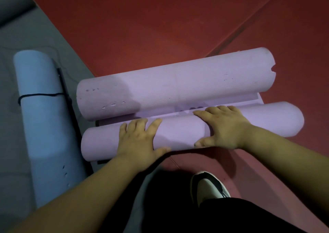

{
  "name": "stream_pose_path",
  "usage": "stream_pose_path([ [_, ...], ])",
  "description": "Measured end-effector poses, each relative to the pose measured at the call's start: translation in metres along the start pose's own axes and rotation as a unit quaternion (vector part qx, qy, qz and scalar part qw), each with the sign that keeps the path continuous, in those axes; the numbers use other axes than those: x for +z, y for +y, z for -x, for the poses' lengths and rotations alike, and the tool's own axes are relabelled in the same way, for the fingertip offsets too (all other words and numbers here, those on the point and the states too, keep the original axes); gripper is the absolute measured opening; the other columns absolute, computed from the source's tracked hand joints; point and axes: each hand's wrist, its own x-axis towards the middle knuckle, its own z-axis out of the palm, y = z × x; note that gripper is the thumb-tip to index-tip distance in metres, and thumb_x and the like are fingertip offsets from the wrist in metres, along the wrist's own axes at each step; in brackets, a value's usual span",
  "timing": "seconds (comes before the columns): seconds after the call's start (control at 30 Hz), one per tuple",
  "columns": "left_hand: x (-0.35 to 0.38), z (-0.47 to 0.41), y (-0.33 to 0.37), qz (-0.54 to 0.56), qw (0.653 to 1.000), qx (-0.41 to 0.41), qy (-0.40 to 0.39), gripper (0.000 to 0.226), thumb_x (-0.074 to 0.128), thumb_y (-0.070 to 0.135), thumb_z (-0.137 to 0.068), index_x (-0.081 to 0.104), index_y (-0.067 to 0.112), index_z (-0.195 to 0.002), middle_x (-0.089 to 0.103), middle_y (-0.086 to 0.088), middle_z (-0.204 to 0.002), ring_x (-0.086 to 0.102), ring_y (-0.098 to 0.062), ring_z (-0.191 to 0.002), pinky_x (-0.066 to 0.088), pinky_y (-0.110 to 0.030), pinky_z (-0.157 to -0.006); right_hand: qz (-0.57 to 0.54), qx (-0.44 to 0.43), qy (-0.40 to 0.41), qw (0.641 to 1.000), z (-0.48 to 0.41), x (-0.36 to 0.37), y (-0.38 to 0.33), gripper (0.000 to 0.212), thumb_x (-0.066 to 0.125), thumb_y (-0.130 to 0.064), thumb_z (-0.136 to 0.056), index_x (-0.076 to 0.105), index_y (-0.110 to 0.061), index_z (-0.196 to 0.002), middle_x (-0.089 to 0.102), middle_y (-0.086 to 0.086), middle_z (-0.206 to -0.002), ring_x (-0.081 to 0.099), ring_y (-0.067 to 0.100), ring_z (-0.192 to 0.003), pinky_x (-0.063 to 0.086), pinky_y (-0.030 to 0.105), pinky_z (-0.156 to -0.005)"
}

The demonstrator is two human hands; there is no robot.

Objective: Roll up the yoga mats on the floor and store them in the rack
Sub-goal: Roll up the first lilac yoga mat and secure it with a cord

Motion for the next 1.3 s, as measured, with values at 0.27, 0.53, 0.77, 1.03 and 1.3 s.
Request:
stream_pose_path([
  [0.27,-0.034,-0.042,-0.017,0.035,0.989,-0.003,-0.141,0.106,0.021,0.097,-0.063,0.015,0.046,-0.156,0.042,0.0,-0.145,0.039,-0.028,-0.133,0.03,-0.048,-0.111,0.044,-0.019,0.088,0.995,-0.002,0.009,0.007,0.118,0.044,-0.096,-0.056,0.025,-0.04,-0.157,0.05,0.003,-0.147,0.05,0.031,-0.13,0.035,0.05,-0.109],
  [0.53,-0.001,-0.024,-0.016,-0.013,0.998,0.039,0.043,0.112,0.045,0.094,-0.064,0.035,0.029,-0.155,0.049,-0.015,-0.139,0.048,-0.039,-0.126,0.034,-0.06,-0.109,-0.002,-0.033,0.012,0.999,-0.03,-0.022,0.019,0.119,0.04,-0.099,-0.048,0.021,-0.047,-0.154,0.046,-0.007,-0.148,0.046,0.025,-0.135,0.039,0.045,-0.109],
  [0.77,-0.029,-0.058,-0.023,-0.034,0.994,0.02,-0.105,0.125,0.055,0.1,-0.052,0.013,0.043,-0.156,0.044,0.0,-0.145,0.04,-0.03,-0.129,0.032,-0.048,-0.109,0.05,-0.058,0.051,0.996,-0.03,-0.013,0.021,0.126,0.056,-0.095,-0.048,0.022,-0.039,-0.156,0.048,-0.004,-0.144,0.05,0.027,-0.13,0.044,0.045,-0.104],
  [1.03,-0.047,-0.045,-0.026,0.009,0.984,0.065,-0.163,0.123,0.057,0.098,-0.054,0.024,0.039,-0.156,0.05,-0.002,-0.148,0.047,-0.03,-0.123,0.039,-0.04,-0.109,-0.054,-0.095,0.009,0.994,-0.006,-0.021,0.02,0.115,0.063,-0.089,-0.053,0.022,-0.047,-0.152,0.05,-0.016,-0.148,0.052,0.016,-0.132,0.046,0.041,-0.106],
  [1.3,-0.06,0.042,0.002,0.071,0.969,0.081,-0.223,0.107,0.057,0.099,-0.048,0.033,0.05,-0.141,0.063,0.017,-0.125,0.051,-0.02,-0.106,0.044,-0.034,-0.088,-0.134,-0.153,-0.032,0.979,0.075,0.001,0.007,0.105,0.071,-0.084,-0.058,0.025,-0.059,-0.149,0.049,-0.035,-0.142,0.05,-0.005,-0.125,0.042,0.024,-0.105],
])
